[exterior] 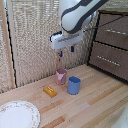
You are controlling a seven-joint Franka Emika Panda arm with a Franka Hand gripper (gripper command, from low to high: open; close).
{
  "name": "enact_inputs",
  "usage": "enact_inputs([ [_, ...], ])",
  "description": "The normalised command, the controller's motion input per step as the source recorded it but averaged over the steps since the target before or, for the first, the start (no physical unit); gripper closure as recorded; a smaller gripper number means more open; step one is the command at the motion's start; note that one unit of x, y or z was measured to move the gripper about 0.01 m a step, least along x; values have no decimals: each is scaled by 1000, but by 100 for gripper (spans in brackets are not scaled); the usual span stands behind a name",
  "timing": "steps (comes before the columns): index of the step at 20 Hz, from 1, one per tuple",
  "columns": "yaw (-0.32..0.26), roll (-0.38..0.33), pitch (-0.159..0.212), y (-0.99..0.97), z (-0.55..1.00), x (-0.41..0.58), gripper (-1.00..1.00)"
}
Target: Please adjust your gripper to match the height of the lower drawer handle. Progress your gripper onward until it happens to touch the drawer handle. Now, firmly take hold of it with your gripper, then steadily retract it to swing the drawer wide open.
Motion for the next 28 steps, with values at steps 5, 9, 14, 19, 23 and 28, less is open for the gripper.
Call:
enact_inputs([
  [5,96,-375,-54,-313,-35,-142,-100],
  [9,83,-375,-39,-325,-69,-125,-100],
  [14,93,-375,-21,-285,-129,-51,-100],
  [19,101,-375,0,-250,-216,0,-100],
  [23,103,-375,0,-238,-221,0,-100],
  [28,104,-375,0,-237,-222,0,-100],
])
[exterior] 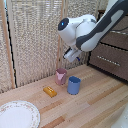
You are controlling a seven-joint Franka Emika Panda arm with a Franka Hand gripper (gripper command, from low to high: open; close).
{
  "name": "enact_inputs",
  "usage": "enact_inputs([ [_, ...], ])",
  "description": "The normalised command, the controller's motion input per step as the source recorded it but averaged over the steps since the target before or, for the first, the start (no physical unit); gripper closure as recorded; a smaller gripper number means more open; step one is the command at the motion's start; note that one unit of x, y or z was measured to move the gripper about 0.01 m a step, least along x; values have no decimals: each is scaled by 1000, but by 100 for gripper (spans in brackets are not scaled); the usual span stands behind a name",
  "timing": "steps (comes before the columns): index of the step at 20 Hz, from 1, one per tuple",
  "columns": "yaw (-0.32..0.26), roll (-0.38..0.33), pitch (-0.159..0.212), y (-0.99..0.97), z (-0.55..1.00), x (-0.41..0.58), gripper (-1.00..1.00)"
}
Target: Please adjust your gripper to match the height of the lower drawer handle. Progress your gripper onward until it happens to touch the drawer handle. Now, firmly take hold of it with your gripper, then steadily retract it to swing the drawer wide open.
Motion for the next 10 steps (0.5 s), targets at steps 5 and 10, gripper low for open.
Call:
enact_inputs([
  [5,99,-375,0,-256,-216,0,-100],
  [10,92,-375,2,-303,-229,0,-100],
])
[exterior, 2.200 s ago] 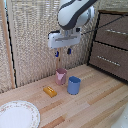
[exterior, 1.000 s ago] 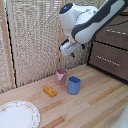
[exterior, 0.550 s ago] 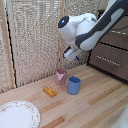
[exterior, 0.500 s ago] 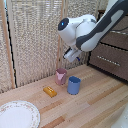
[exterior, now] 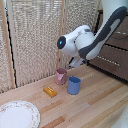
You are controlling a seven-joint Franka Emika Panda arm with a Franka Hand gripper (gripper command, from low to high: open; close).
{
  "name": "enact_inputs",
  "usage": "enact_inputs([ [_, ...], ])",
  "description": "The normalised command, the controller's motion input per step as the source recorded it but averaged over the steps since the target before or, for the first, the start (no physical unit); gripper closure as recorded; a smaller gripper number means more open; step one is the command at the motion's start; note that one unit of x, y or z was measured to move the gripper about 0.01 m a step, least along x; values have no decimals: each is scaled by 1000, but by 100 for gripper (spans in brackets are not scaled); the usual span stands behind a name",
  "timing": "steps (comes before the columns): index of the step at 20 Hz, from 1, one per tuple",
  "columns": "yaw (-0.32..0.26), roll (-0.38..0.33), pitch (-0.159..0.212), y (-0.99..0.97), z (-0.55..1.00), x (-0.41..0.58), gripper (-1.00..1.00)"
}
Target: Please adjust your gripper to match the height of the lower drawer handle. Progress your gripper onward until it happens to touch the drawer handle. Now, firmly take hold of it with your gripper, then steadily retract it to swing the drawer wide open.
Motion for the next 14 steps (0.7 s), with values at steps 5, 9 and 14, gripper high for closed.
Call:
enact_inputs([
  [5,133,-322,25,-377,-314,0,-100],
  [9,146,-212,28,-496,-148,0,-100],
  [14,168,-65,22,-589,47,-63,-100],
])
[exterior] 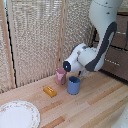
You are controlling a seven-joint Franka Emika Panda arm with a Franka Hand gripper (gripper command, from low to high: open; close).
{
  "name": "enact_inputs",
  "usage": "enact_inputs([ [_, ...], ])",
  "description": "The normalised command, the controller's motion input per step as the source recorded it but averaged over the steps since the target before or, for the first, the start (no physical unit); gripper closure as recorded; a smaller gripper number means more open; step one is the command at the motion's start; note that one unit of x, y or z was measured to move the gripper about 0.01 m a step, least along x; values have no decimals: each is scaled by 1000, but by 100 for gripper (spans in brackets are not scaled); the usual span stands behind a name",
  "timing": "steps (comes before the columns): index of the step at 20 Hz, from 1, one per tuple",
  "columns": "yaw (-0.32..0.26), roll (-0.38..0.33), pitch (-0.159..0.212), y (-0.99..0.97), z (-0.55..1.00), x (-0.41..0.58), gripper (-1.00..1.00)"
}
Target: Please adjust your gripper to match the height of the lower drawer handle. Progress your gripper onward until it happens to touch the drawer handle. Now, firmly take hold of it with your gripper, then steadily retract it to swing the drawer wide open.
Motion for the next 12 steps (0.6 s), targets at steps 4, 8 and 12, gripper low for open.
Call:
enact_inputs([
  [4,153,0,3,-697,41,-77,-100],
  [8,146,15,0,-722,0,-14,-100],
  [12,145,-17,0,-661,76,-71,-100],
])
